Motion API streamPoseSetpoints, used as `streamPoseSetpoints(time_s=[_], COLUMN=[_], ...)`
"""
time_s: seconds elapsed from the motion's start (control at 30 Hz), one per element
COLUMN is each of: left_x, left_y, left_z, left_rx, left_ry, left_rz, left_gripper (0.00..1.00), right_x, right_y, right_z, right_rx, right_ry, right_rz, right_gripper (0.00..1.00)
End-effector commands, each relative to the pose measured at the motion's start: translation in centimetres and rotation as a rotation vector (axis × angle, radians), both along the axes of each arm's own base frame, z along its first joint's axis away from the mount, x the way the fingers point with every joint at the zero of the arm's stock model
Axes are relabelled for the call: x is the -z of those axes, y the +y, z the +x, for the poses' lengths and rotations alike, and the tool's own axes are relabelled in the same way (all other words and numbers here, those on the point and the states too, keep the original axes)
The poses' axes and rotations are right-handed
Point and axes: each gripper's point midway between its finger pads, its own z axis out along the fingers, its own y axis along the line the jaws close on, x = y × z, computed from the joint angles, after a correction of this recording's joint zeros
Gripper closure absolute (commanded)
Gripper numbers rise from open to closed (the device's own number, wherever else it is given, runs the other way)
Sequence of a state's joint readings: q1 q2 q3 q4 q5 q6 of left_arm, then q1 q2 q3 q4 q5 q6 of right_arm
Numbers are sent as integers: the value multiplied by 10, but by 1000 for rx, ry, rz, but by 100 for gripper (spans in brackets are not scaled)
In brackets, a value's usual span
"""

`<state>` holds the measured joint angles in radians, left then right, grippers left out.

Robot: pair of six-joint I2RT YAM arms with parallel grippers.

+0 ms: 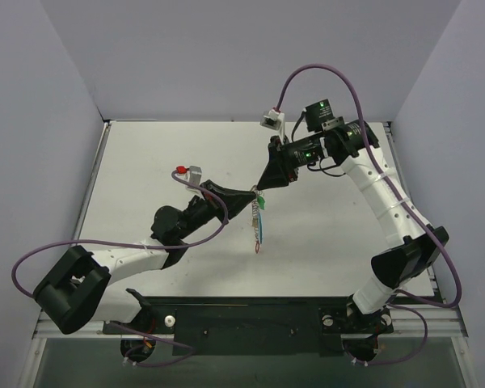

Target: Put the keys on the keyring

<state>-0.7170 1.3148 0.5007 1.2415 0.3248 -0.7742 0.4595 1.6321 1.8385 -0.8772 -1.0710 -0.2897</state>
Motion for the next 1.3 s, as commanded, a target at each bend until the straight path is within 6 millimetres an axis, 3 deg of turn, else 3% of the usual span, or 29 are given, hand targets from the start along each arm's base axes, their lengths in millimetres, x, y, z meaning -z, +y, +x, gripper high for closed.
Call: streamPoseSetpoints(time_s=[0.0, 0.53, 0.73, 1.27], left_x=[-48, -59, -62, -59], left_y=[10, 16, 17, 16], left_z=[-13, -14, -15, -14], left_rx=[17, 7, 11, 16], left_ry=[-137, -156, -163, -156], left_rz=[-128, -160, -170, -170], left_gripper=[100, 100, 100, 100], right_x=[-2, 24, 27, 18], right_y=[5, 7, 5, 3], right_z=[-7, -16, -12, -2], right_rx=[-40, -51, -36, -16], right_ry=[4, 32, 25, -2], right_rz=[22, -41, -57, -42], right_gripper=[82, 91, 82, 78])
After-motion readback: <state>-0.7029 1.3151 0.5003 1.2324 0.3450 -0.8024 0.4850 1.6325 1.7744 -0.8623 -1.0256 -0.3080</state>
